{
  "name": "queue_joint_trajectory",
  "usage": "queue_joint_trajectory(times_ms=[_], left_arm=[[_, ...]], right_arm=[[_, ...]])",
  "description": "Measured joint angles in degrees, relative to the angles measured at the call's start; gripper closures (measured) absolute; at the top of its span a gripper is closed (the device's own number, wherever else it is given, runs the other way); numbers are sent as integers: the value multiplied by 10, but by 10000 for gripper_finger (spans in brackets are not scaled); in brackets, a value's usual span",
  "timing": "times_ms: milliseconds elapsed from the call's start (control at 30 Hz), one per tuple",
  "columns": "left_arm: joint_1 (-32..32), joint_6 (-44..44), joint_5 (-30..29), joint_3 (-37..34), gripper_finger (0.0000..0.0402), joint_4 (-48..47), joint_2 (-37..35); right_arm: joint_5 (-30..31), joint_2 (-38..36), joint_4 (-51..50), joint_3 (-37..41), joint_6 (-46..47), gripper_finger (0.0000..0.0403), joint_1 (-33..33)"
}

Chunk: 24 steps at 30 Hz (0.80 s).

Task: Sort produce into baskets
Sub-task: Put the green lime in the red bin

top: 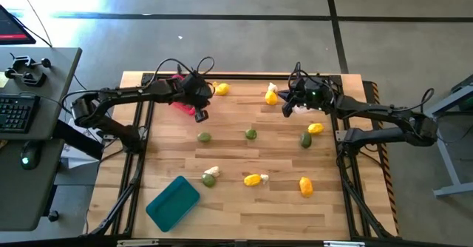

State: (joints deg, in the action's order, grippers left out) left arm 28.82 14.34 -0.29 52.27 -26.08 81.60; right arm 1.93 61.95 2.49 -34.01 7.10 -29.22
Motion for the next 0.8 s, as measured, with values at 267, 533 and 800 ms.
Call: queue_joint_trajectory(times_ms=[267, 533, 800], left_arm=[[6, -20, 13, 0, 389, -50, 0], [-46, -63, 86, 0, 336, -121, 0], [-165, -104, 18, 0, 252, -161, 0]], right_arm=[[0, 0, 6, -15, -3, 390, 0], [0, 8, 19, -15, -45, 390, 0], [-5, 43, 29, -16, -46, 390, 1]])
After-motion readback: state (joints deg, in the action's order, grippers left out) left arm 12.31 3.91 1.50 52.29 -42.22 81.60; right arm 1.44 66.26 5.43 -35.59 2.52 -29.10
